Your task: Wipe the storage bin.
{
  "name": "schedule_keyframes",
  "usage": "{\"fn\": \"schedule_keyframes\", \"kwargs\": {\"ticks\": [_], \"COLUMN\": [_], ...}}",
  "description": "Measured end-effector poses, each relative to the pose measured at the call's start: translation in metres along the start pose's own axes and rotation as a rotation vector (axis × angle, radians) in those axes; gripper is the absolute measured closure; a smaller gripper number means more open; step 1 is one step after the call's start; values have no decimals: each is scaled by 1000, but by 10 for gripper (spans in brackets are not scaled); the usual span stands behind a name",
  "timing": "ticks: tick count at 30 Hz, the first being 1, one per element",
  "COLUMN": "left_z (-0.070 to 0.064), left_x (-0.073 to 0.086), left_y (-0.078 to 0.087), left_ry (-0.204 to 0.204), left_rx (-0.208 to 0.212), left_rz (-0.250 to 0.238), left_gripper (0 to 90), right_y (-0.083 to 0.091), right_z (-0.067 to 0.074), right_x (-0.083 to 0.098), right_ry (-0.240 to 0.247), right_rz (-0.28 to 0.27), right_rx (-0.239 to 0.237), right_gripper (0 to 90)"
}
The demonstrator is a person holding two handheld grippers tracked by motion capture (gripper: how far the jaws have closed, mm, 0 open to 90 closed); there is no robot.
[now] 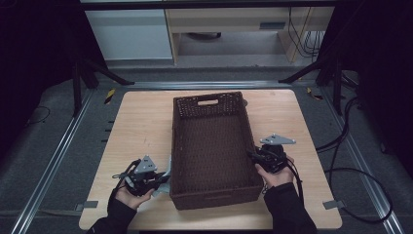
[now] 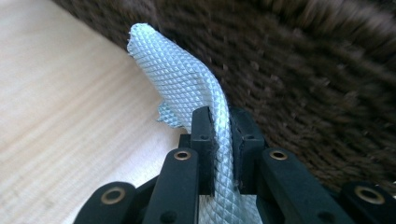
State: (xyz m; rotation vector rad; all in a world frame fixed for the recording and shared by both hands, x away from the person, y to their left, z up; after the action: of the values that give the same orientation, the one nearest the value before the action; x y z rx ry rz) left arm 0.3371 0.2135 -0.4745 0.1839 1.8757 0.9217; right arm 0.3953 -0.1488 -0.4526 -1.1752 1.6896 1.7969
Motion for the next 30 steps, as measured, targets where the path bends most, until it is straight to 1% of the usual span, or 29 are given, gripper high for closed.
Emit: {"fn": "schedule_keyframes", "kwargs": {"ticks": [2, 3, 4, 5, 7, 9, 10, 11, 12, 13, 14, 15, 16, 17, 18, 19, 20, 21, 23, 24, 26, 27, 28, 29, 30], "left_z": [0, 1, 1, 2, 2, 1, 1, 1, 1, 1, 2, 3, 4, 4, 4, 2, 2, 2, 1, 0, 0, 0, -1, -3, -4], "left_x": [-4, -8, -8, -11, -12, -11, -11, -7, -5, -5, -2, 5, 8, 10, 10, 9, 9, 8, 6, 1, -6, -6, -9, -15, -17], "left_y": [5, 9, 9, 11, 13, 13, 13, 10, 6, 6, 2, -9, -13, -16, -16, -17, -17, -16, -13, -5, 7, 7, 14, 25, 29], "left_ry": [-5, -6, -6, -10, -22, -28, -28, -26, -18, -18, -14, -1, 1, 7, 7, 3, 3, 1, -2, -9, -14, -14, -21, -29, -36], "left_rx": [-6, -6, -6, -9, -16, -13, -13, -7, -1, -1, 4, 15, 19, 24, 24, 23, 23, 22, 19, 10, 3, 3, -6, -9, -3], "left_rz": [-20, -46, -46, -58, -67, -60, -60, -43, -29, -29, -7, 42, 62, 73, 73, 75, 75, 69, 49, 14, -43, -43, -68, -115, -133], "left_gripper": [807, 807, 807, 807, 807, 807, 807, 807, 807, 807, 807, 807, 807, 807, 808, 807, 807, 807, 807, 807, 807, 807, 807, 807, 806], "right_y": [0, -3, -3, -6, -9, -11, -11, -11, -10, -10, -8, -6, -3, -1, -1, 3, 3, 4, 7, 9, 11, 11, 12, 13, 12], "right_z": [1, 2, 2, 2, 1, -1, -1, -2, -3, -3, -5, -7, -9, -11, -11, -14, -14, -15, -16, -17, -17, -17, -17, -15, -15], "right_x": [-1, -3, -3, -5, -7, -8, -8, -7, -7, -7, -8, -9, -10, -11, -11, -11, -11, -11, -10, -9, -8, -8, -7, -6, -6], "right_ry": [-3, -6, -6, -25, -31, -47, -47, -52, -46, -46, -48, -48, -49, -47, -47, -52, -52, -57, -50, -35, -31, -31, -30, -18, -10], "right_rz": [-2, -5, -5, -5, -3, -5, -5, -13, -16, -16, -42, -56, -66, -80, -80, -86, -86, -86, -94, -100, -101, -101, -100, -91, -88], "right_rx": [19, 40, 40, 68, 93, 96, 96, 86, 80, 80, 77, 76, 76, 78, 78, 64, 64, 54, 47, 41, 33, 33, 29, 18, 18], "right_gripper": [732, 736, 736, 735, 733, 722, 722, 691, 666, 666, 565, 542, 525, 501, 501, 469, 469, 459, 438, 419, 414, 414, 412, 415, 421]}}
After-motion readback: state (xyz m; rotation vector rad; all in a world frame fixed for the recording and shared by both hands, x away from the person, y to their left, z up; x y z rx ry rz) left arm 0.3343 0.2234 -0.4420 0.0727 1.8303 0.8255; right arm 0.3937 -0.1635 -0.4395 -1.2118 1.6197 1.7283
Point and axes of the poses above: each handheld gripper's, and its own axes: y roughly backward along the jaws, x roughly out of its underside, z roughly to its left, the point moved 4 cm from there along -y, roughly forward along the jaws, and after that the axes turned 15 degrees about x, right-handed, at the moved point
